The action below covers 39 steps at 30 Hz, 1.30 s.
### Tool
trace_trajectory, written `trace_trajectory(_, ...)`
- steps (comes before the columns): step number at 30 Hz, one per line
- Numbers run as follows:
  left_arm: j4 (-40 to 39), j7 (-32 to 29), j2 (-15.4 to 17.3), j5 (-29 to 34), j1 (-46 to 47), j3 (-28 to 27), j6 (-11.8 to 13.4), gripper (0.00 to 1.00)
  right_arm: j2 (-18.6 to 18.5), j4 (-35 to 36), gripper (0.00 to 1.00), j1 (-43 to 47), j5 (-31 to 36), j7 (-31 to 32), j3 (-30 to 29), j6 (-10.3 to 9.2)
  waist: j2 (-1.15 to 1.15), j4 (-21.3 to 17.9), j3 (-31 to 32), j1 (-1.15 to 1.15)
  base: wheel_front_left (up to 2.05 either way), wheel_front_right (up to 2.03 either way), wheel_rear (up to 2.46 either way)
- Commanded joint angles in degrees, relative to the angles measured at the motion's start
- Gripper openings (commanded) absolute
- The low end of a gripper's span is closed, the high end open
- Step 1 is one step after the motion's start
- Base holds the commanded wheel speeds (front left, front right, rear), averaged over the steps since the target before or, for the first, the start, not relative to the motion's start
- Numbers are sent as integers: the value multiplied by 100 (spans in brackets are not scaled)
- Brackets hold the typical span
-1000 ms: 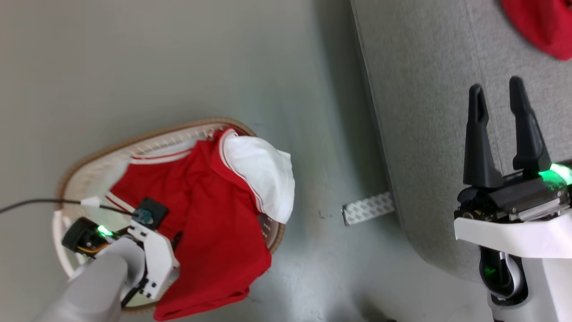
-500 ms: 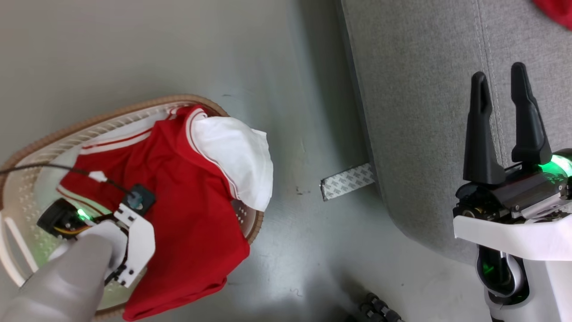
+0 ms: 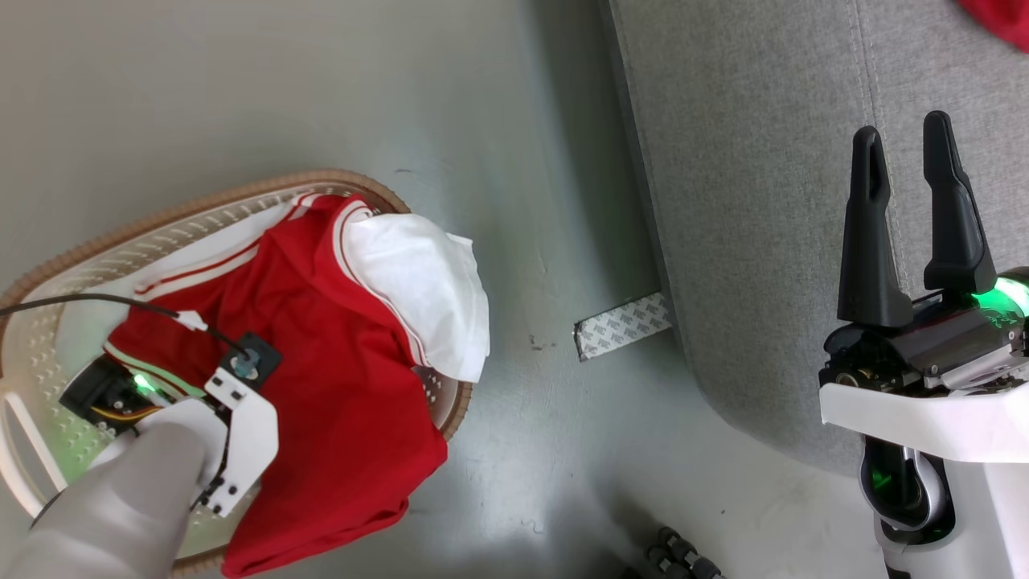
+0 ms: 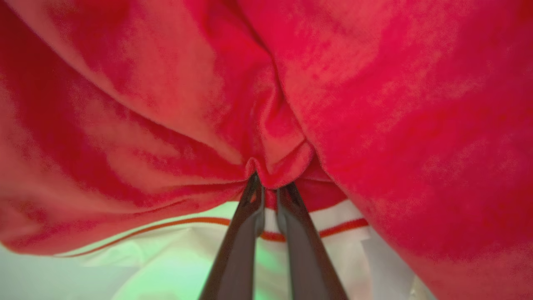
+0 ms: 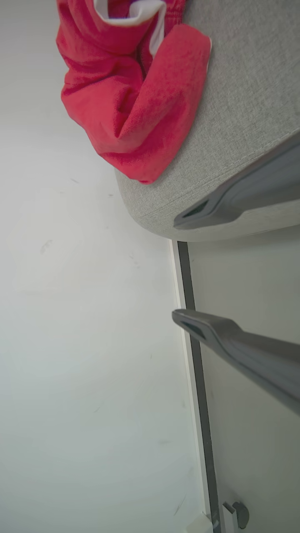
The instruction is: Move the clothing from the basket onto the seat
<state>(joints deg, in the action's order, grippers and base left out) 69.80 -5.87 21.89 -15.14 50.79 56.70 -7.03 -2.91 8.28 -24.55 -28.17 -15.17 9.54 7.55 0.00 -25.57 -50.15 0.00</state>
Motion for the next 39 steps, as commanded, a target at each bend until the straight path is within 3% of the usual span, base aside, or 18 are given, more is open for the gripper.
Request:
trace_trajectory(1, 79, 15, -15, -34, -107, 36, 6, 0, 2, -28, 100, -72, 43, 4, -10, -13, 0, 32, 63, 0, 0, 0, 0)
trace_trajectory(8, 85, 329, -282, -195, -176, 33, -16, 0, 0, -99, 100, -64, 196, 4, -60, -13, 0, 173, 521, 0, 0, 0, 0)
trace_trajectory(24, -95, 1498, -1332, -1013, -961, 43, -40, 0, -3, -647, 100, 468, 792, 4, -332, -13, 0, 971, 2726, 0, 0, 0, 0)
trace_trajectory(39, -829, 2034, -1520, -2005, -1117, 287, -41, 0, -2, -1005, 100, 964, 982, 4, -417, -13, 0, 1682, 4064, 0, 0, 0, 0)
